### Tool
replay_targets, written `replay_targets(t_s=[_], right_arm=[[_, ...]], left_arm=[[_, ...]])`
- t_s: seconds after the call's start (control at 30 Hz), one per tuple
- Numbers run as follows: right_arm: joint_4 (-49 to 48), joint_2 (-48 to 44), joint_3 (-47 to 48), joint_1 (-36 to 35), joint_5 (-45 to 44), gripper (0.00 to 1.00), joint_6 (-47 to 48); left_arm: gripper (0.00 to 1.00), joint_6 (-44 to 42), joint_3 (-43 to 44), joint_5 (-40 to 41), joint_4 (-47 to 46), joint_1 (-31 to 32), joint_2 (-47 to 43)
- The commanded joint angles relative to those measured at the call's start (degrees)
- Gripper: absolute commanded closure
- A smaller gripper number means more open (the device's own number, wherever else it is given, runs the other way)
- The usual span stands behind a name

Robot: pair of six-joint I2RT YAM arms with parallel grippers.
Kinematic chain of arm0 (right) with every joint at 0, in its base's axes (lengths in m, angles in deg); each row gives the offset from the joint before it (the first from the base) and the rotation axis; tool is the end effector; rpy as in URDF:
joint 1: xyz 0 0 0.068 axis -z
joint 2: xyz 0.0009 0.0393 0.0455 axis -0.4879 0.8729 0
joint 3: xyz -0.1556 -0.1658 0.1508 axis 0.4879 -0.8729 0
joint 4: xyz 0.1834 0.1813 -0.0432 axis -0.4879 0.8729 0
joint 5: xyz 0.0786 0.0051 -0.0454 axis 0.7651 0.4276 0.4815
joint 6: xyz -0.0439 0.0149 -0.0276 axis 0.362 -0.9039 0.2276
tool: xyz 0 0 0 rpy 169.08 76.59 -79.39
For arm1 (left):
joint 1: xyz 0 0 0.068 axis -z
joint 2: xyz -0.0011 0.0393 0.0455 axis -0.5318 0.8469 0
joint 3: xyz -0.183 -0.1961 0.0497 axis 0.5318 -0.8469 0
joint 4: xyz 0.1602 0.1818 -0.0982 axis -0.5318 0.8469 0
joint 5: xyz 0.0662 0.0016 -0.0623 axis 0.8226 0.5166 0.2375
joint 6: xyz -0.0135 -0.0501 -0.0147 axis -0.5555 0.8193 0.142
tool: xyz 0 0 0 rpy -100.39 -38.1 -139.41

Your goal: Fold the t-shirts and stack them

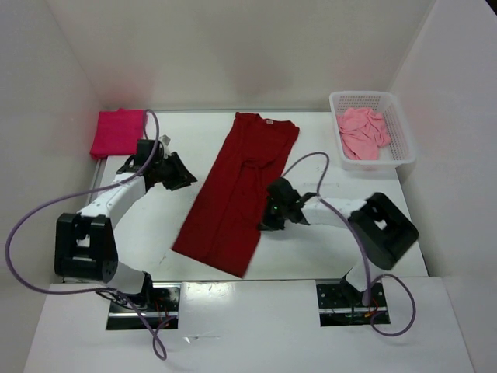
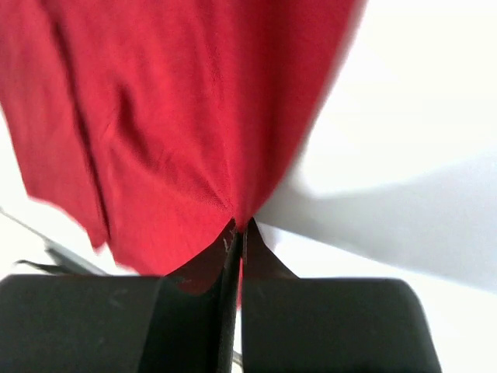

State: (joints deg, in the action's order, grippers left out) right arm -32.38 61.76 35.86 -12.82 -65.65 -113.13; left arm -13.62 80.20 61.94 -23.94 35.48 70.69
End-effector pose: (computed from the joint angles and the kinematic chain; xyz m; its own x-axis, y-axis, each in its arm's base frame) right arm 0.2324 0.2171 0.1392 -0.9454 0.2409 -0.2196 0.0840 0.8310 0.5500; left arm 0.3042 -0.0298 0.2430 -0.7176 -0.5494 -0.4282 -0.1905 0.7461 -0.6380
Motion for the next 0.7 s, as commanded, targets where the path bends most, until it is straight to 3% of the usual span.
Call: replay_targets(t_s=[0.0, 0.03, 0.13, 0.2, 0.4, 0.57, 0.67], right_arm=[[10.3, -9.7, -7.0, 1.9, 3.2, 1.0, 8.2], [12.0, -11.8, -9.1, 2.5, 3.2, 0.97, 8.2], [14.4, -18.9, -10.9, 4.6, 2.6, 0.7, 7.2], [14.9, -22.2, -10.9, 5.1, 3.1, 0.61, 6.6], [14.0, -22.8, -7.1, 12.6, 6.3, 0.59, 9.3], [12.9, -17.2, -3.7, 21.1, 9.1, 0.63, 14.8], [12.9, -14.2, -0.4, 21.6, 10.2, 0.63, 16.1]], left_arm=[[0.6, -2.0, 6.0, 0.4, -3.0, 2.9, 6.1], [0.57, -2.5, 7.5, 1.7, -3.5, 3.7, 7.7], [0.48, -3.1, 14.1, 2.3, -4.8, 5.6, 15.9], [0.44, -3.1, 18.3, 3.0, -4.8, 6.2, 23.6], [0.41, -3.1, 37.4, 0.1, -5.4, 7.3, 42.9], [0.42, -3.1, 52.0, -2.2, -3.6, 7.8, 55.7], [0.43, -3.1, 63.3, -3.6, -0.6, 9.1, 63.0]])
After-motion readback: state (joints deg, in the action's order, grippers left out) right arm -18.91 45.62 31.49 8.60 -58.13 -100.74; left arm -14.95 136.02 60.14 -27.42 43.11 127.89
